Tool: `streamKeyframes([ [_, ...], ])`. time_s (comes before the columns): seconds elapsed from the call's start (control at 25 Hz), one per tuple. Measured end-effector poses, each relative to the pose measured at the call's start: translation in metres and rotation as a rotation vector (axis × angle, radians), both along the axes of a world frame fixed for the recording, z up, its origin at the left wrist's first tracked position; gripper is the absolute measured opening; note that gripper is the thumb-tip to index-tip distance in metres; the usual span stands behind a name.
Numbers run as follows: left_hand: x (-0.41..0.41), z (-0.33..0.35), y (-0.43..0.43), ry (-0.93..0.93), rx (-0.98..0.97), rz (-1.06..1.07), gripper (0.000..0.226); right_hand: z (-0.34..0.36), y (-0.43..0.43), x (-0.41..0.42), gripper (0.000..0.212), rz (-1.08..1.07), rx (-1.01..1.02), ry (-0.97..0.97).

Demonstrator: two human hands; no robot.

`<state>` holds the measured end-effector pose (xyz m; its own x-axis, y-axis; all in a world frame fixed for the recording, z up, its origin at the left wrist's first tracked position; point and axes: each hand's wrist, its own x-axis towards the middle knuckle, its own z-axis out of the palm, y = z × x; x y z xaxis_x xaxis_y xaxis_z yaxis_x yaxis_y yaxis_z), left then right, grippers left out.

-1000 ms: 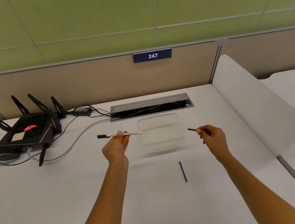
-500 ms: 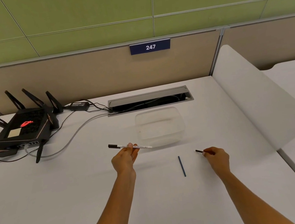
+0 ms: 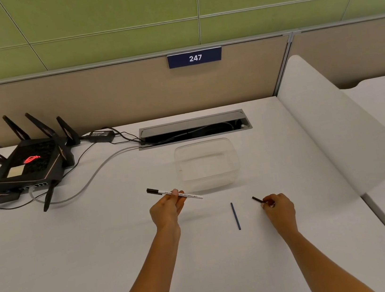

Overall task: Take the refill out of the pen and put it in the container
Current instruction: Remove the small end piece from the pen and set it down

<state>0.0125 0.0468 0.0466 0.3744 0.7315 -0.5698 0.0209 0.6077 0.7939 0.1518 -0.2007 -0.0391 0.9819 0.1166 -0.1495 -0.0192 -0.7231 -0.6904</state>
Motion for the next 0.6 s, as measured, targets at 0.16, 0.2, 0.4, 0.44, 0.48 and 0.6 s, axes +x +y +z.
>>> streamKeyframes([
  [0.16, 0.002, -0.007, -0.007, 0.041, 0.089, -0.048, 0.011, 0.007, 0.003, 0.001, 0.02, -0.052, 0.071, 0.0],
  [0.2, 0.002, -0.009, -0.009, 0.051, 0.125, -0.069, 0.007, 0.012, 0.007, -0.002, 0.02, -0.08, 0.106, -0.008],
  [0.4, -0.002, -0.019, -0.024, 0.191, 0.465, -0.304, 0.01, 0.032, 0.051, -0.033, 0.012, 0.178, 0.24, -0.005],
  [0.44, -0.004, -0.021, -0.028, 0.22, 0.533, -0.359, 0.013, 0.035, 0.062, -0.042, 0.014, 0.272, 0.246, 0.012],
  [0.48, -0.005, -0.022, -0.033, 0.246, 0.59, -0.407, 0.015, 0.037, 0.074, -0.05, 0.017, 0.36, 0.238, 0.012],
  [0.6, -0.009, -0.023, -0.045, 0.302, 0.714, -0.507, 0.019, 0.04, 0.101, -0.069, 0.021, 0.521, 0.2, -0.023],
])
